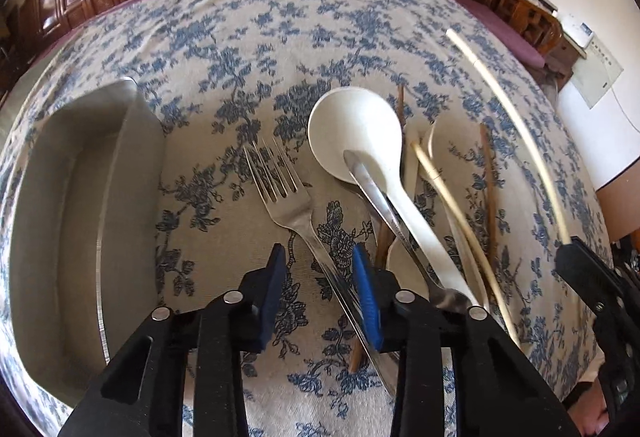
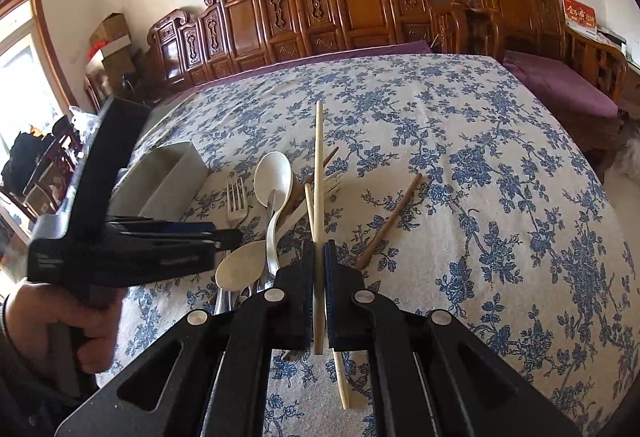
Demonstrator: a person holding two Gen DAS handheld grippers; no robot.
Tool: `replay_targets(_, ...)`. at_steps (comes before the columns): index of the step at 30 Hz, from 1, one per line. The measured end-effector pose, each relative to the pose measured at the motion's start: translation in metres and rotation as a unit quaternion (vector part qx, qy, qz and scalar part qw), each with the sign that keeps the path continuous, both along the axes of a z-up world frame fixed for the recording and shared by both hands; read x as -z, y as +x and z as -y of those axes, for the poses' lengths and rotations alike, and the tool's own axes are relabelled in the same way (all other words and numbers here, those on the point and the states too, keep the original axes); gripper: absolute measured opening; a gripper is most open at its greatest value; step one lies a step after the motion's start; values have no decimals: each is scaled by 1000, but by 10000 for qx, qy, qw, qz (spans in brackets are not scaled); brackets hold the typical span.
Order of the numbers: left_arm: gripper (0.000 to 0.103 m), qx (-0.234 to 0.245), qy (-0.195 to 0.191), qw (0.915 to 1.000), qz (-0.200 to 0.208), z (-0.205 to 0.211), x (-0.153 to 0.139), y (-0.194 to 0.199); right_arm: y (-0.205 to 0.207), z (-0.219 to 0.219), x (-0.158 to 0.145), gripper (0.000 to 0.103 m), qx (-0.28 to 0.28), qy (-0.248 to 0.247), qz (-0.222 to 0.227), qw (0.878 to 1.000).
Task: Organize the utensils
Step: 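Carry the fork into the grey tray and open the left tool while the right tool carries the chopstick over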
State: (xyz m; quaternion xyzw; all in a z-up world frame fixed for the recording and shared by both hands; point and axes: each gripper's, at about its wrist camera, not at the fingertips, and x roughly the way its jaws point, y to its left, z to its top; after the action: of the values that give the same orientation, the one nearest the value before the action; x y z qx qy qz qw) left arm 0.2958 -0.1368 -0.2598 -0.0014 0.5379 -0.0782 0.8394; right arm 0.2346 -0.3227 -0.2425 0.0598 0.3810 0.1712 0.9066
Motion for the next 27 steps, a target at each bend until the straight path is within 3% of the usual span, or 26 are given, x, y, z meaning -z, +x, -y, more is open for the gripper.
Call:
replay_targets(7,7,-77,-183,9998,-81,-7,4,-3,1,-5,3,6,-76,-19,-27,10000)
replay_targets(16,6,-7,-201,9998,66,-25,-10,-24,-2,-19,-1,6,-247,-37,-19,9997)
replay_targets(27,6,223,-57,9968,764,-47,-56,-52,-12,-44,-5,6,-467,-56,74,9989)
